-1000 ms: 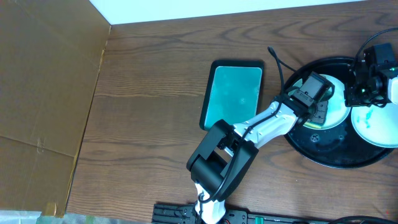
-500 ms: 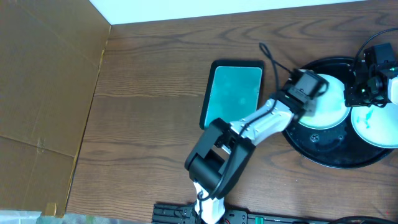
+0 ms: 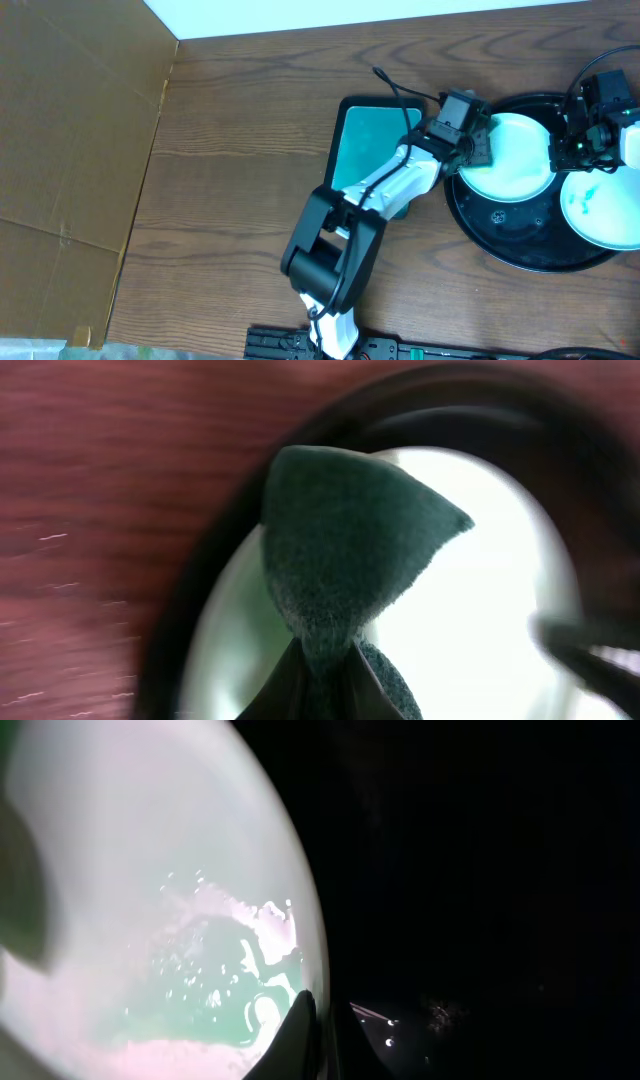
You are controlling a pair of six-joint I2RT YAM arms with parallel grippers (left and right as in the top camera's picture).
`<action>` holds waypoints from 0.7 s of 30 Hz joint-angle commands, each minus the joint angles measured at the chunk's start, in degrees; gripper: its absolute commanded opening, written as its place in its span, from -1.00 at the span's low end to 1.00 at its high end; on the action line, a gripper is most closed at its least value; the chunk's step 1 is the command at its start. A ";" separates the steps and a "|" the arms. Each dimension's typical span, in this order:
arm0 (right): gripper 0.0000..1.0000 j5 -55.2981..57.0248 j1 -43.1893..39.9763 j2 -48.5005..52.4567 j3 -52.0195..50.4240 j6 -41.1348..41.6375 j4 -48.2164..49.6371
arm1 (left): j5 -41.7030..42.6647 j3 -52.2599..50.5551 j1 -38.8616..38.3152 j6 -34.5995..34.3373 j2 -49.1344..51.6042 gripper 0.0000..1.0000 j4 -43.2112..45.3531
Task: Clean dirty plates on tray and stack at the side
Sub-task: 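Scrub the plate with the left-held sponge while the right gripper holds its rim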
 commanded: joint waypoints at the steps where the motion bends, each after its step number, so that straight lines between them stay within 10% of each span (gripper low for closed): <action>1: -0.98 2.82 -0.57 -0.46 -0.20 -0.66 -0.59 | 16.22 0.11 0.37 -2.71 -3.10 -0.86 0.81; 9: -0.98 2.82 -0.57 -0.46 -0.17 -0.63 -0.02 | 14.01 -0.81 -2.43 -2.23 2.34 -0.86 -0.68; 21: -0.98 2.82 -0.57 -0.46 -0.17 -0.63 0.00 | -19.87 -0.79 -1.97 1.18 3.04 -0.86 -7.28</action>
